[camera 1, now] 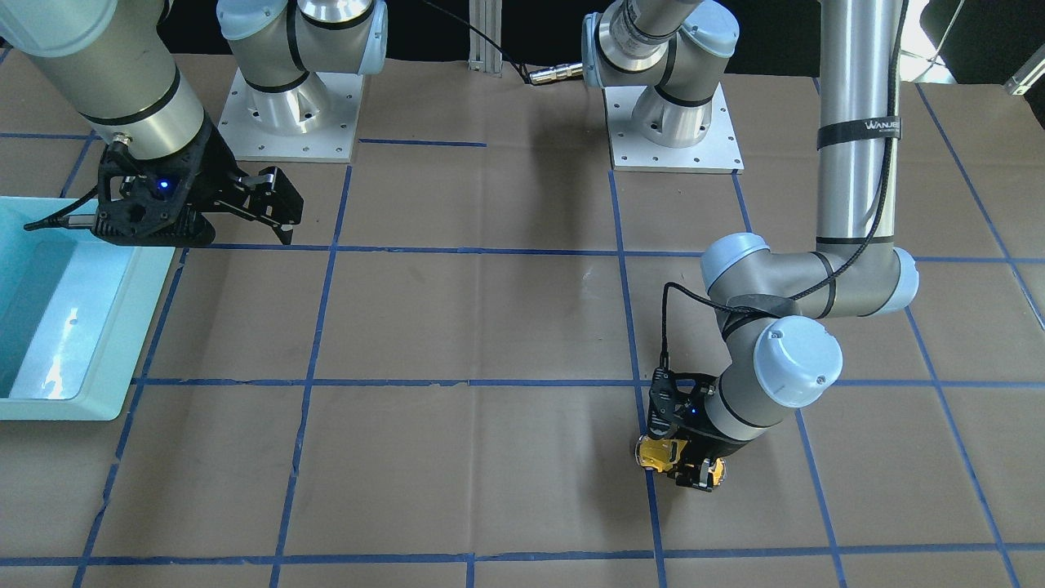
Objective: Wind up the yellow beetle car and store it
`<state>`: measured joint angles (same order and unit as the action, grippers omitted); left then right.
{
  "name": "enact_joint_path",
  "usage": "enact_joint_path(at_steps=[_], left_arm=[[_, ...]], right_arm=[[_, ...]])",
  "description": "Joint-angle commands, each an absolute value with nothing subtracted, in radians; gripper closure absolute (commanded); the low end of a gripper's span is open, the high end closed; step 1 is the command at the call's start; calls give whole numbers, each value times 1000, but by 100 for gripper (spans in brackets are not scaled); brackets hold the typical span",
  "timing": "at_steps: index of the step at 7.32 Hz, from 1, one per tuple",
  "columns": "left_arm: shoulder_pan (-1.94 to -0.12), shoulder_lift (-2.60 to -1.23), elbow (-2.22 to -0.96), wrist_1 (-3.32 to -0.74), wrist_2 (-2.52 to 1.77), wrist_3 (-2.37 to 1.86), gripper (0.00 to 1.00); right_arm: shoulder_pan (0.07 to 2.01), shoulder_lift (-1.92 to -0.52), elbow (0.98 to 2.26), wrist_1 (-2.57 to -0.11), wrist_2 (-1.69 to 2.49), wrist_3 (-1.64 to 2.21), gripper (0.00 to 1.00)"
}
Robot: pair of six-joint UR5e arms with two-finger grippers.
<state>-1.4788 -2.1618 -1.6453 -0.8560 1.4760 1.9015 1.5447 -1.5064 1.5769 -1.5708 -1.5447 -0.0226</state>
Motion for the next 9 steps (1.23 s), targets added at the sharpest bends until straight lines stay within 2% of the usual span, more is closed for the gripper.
enact_joint_path(at_steps=[1, 9], left_arm=[[-1479, -2163, -1646, -856, 1476, 1902, 80], [-1473, -2164, -1644, -864, 1477, 1936, 81]], right_arm=[[1545, -1506, 1577, -1572, -1545, -23, 0], [1545, -1506, 1577, -1574, -1545, -23, 0]])
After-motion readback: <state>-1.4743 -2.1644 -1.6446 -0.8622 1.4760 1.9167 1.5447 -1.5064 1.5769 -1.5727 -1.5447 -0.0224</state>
